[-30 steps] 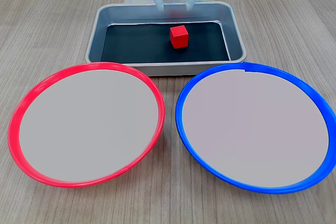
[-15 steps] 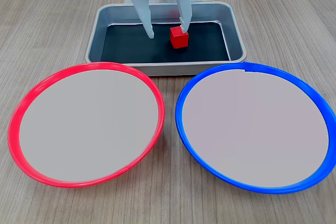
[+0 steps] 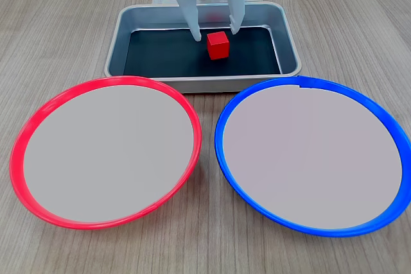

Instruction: Move a red block from tray to red dish

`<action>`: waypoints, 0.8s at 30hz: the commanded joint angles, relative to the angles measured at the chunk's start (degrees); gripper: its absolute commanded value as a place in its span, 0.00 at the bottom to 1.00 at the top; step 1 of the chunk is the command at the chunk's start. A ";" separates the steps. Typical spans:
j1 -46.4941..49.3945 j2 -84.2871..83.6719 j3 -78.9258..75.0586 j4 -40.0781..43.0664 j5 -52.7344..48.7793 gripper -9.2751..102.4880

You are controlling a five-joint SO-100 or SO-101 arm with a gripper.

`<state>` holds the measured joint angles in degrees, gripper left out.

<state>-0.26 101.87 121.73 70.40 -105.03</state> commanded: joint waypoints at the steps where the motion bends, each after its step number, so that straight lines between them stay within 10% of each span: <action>1: 0.09 1.41 0.70 -2.72 -1.14 0.28; 24: 1.41 0.53 6.59 -9.40 -2.99 0.08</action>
<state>0.79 101.87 128.32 61.52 -108.19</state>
